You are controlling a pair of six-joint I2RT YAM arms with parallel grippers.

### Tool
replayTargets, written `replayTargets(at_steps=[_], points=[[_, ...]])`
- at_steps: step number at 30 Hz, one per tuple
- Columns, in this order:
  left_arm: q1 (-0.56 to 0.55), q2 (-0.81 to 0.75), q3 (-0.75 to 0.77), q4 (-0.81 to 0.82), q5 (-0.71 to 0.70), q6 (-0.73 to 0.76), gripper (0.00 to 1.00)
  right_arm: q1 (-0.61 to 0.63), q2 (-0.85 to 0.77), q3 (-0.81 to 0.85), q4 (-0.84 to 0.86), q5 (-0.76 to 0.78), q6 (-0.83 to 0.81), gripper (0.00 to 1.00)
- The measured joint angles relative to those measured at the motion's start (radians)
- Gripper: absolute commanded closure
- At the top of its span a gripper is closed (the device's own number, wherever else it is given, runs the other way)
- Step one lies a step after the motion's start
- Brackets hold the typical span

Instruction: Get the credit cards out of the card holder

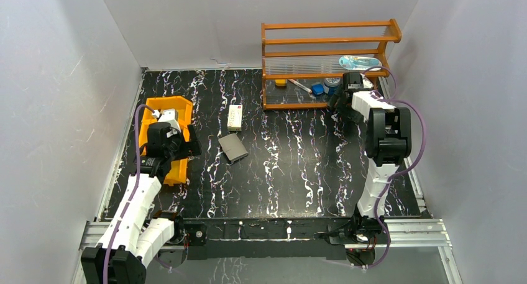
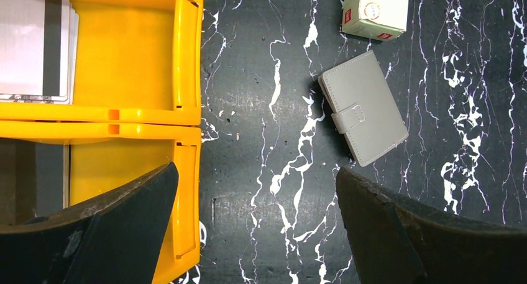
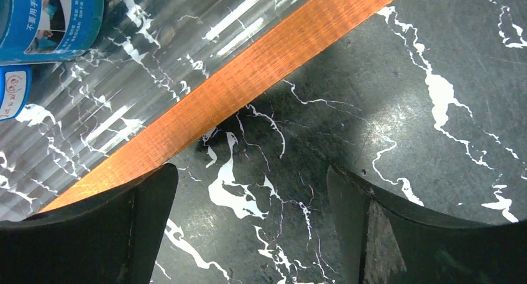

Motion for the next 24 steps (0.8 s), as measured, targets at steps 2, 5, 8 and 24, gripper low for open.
replayTargets(at_steps=[2,5,8,24], points=[[0.0,0.006,0.0,0.0,0.002,0.002,0.02,-0.003,0.001,0.001,0.001,-0.019,-0.008,0.02],[0.0,0.02,0.0,0.008,0.003,0.006,0.02,-0.008,-0.009,-0.016,0.024,-0.056,-0.016,0.02],[0.0,0.05,0.0,0.018,0.003,0.012,0.02,-0.01,-0.045,-0.067,0.062,-0.123,-0.024,0.02],[0.015,0.708,0.505,-0.027,-0.116,0.068,0.02,-0.002,-0.373,-0.428,0.093,-0.488,-0.061,0.04]])
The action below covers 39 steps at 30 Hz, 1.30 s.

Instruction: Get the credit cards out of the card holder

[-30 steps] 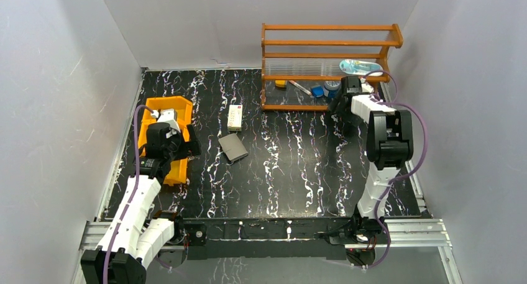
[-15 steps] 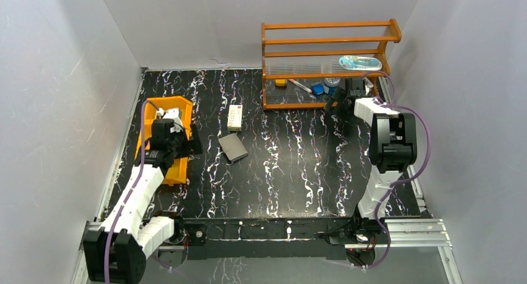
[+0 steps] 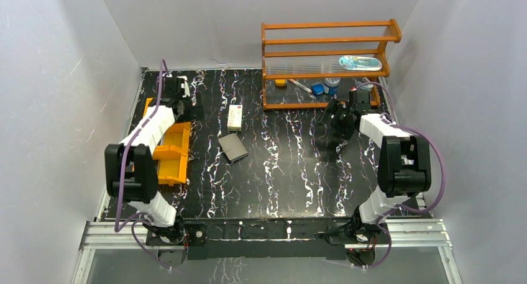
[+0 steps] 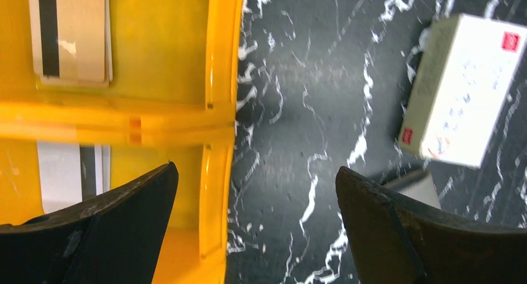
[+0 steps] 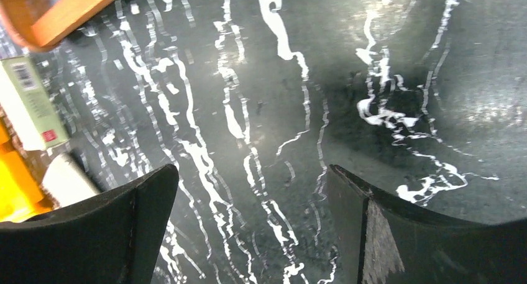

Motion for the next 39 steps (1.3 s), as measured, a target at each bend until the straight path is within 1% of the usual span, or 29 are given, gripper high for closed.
replayTargets(at_steps=[7,13,15,22,29,39], points=[[0.023,0.253,0.232,-0.036,-0.021,0.014,0.02,0.0,-0.127,-0.072,-0.001,-0.101,-0.02,0.04],[0.026,0.402,0.381,-0.052,-0.021,0.028,0.02,0.0,-0.201,-0.143,-0.023,-0.159,-0.025,0.04],[0.028,0.438,0.407,-0.055,-0.021,0.033,0.02,0.0,-0.217,-0.158,-0.035,-0.172,-0.026,0.04],[0.031,0.504,0.425,-0.086,-0.007,0.05,0.03,0.0,-0.253,-0.188,-0.045,-0.205,-0.026,0.04],[0.031,0.505,0.418,-0.09,0.079,0.071,0.09,0.001,-0.257,-0.198,-0.044,-0.22,-0.026,0.04],[0.04,0.47,0.354,-0.09,0.355,0.095,0.21,0.001,-0.257,-0.227,-0.043,-0.225,-0.025,0.04]])
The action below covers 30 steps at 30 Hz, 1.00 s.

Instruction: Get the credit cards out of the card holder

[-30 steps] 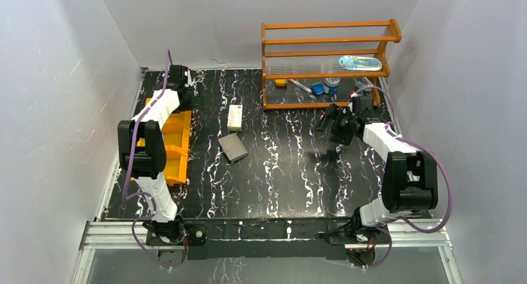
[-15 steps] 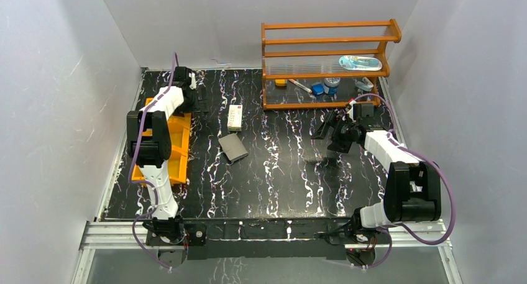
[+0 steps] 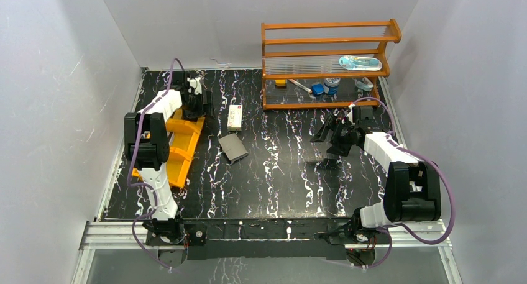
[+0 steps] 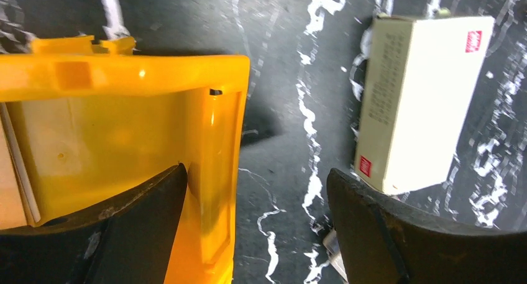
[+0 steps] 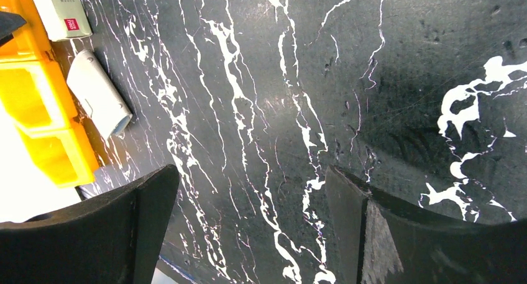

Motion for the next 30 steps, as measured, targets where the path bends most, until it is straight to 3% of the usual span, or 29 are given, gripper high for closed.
replayTargets(at_steps=[11,18,30], points=[[-0.031,-0.091,-0.123,-0.003,0.203,0.01,0.23,0.006,0.025,0.0,0.009,-0.002,0.006,0.05],[-0.131,-0.167,-0.162,-0.005,0.249,0.026,0.23,0.006,0.047,-0.002,0.022,-0.008,0.019,0.05],[-0.248,-0.164,-0.159,-0.01,0.314,0.068,0.24,0.008,0.046,-0.029,0.029,-0.016,0.025,0.04]])
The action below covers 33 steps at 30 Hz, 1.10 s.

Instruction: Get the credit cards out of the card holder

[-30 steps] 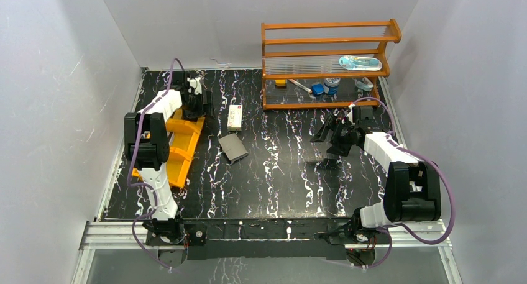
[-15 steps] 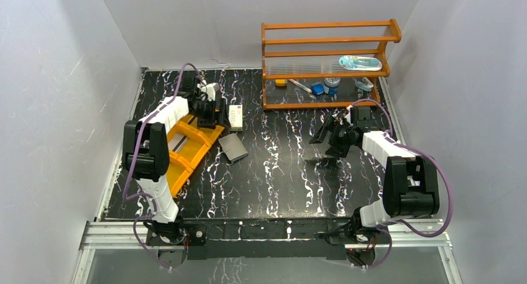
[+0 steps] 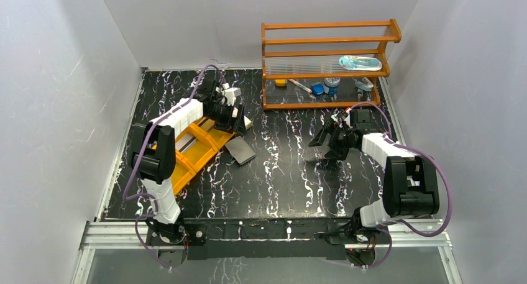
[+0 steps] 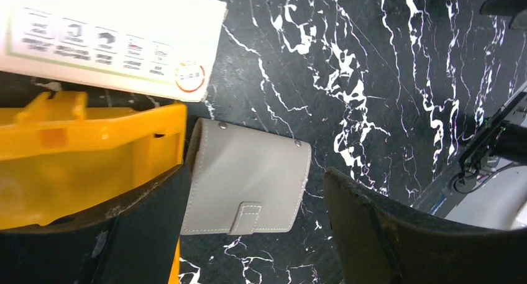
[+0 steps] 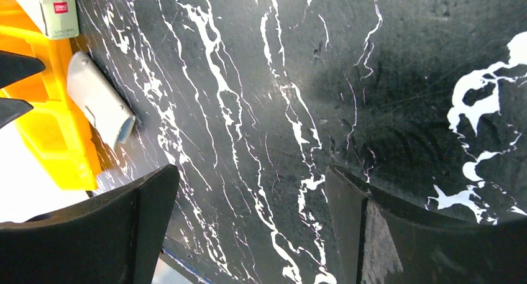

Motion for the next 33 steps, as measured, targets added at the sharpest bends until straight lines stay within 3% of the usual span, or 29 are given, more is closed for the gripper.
replayTargets(at_steps=[12,18,25,33], points=[[-0.1,0.024,0.007,-0.014,-0.019,0.021,0.21,0.002,-0.027,-0.027,-0.003,0.006,0.0,0.04],[-0.095,-0.033,-0.006,0.011,-0.178,0.011,0.08,0.003,-0.033,-0.037,-0.003,0.009,0.001,0.04],[-0.08,-0.106,-0.023,0.075,-0.361,-0.039,0.07,0.003,-0.033,-0.037,-0.003,0.016,0.001,0.04],[-0.071,-0.015,-0.023,0.079,-0.404,-0.071,0.09,0.003,-0.033,-0.037,-0.003,0.016,0.001,0.04]])
